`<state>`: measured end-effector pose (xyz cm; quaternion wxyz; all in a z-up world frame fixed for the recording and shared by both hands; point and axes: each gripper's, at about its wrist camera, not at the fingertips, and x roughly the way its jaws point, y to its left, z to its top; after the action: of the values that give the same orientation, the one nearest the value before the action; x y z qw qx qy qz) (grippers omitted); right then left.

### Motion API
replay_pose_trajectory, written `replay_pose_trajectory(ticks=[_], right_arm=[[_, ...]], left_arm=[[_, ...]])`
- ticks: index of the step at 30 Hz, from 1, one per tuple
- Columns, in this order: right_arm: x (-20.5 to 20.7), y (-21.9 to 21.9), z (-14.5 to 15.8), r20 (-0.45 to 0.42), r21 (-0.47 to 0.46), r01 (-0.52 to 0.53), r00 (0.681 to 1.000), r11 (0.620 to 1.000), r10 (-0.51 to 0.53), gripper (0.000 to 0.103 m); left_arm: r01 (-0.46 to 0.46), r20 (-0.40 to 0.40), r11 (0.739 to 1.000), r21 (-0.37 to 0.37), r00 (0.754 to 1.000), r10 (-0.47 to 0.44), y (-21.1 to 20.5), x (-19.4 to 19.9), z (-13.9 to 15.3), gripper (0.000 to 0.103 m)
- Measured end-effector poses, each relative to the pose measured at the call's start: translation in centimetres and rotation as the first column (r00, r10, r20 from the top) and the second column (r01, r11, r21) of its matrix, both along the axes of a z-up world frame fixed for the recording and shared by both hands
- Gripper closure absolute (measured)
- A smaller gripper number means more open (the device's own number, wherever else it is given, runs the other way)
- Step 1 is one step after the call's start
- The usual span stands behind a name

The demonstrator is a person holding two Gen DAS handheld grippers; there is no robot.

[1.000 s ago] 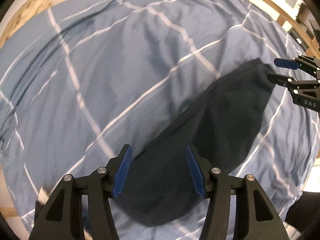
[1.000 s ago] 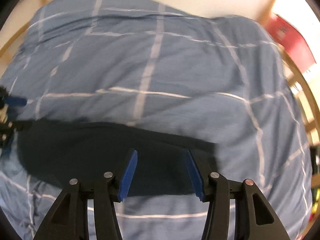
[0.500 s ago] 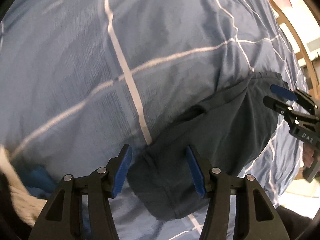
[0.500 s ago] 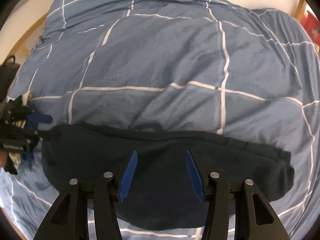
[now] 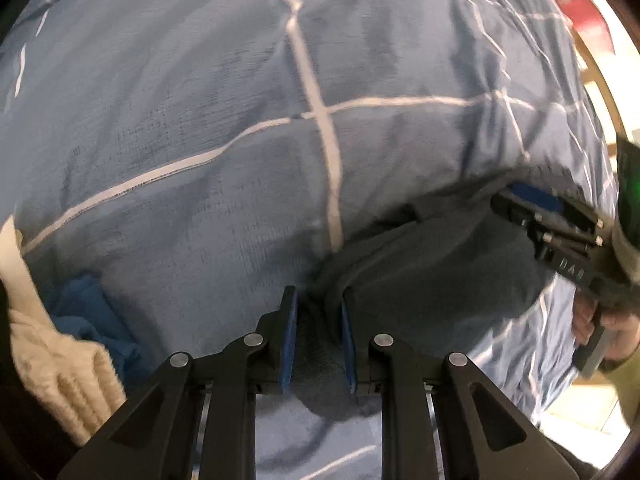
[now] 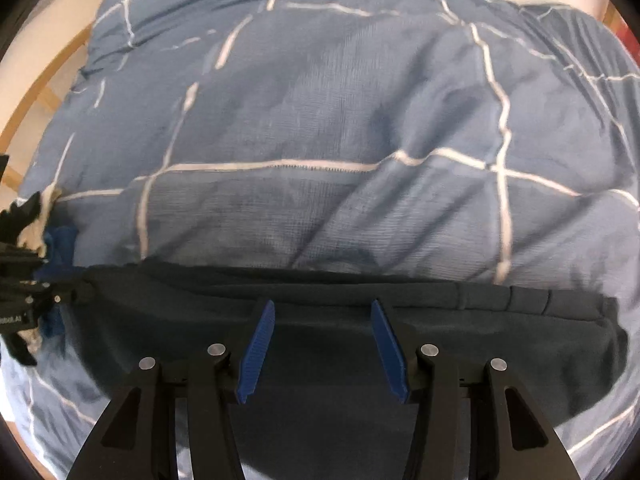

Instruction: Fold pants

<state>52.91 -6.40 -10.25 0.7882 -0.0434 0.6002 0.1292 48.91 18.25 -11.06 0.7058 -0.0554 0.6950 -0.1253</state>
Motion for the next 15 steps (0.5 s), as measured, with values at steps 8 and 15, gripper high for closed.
replay_pose_trajectory(ticks=[8, 15], right_arm=[[0.7, -2.1, 0.8, 0.076, -0.08, 0.035, 0.997, 0.996, -0.029, 0.053], [-3.7, -5.1, 5.9, 0.185, -0.076, 0.052, 0.982, 0.996, -0.037, 0.053]], left_arm=[[0.018, 0.125, 0.988, 0.156, 0.991, -0.038, -2.3, -0.7, 1.4, 0.048], [0.033, 0.336, 0.961, 0.274, 0.933, -0.128, -4.6, -6.3, 7.5, 0.041]])
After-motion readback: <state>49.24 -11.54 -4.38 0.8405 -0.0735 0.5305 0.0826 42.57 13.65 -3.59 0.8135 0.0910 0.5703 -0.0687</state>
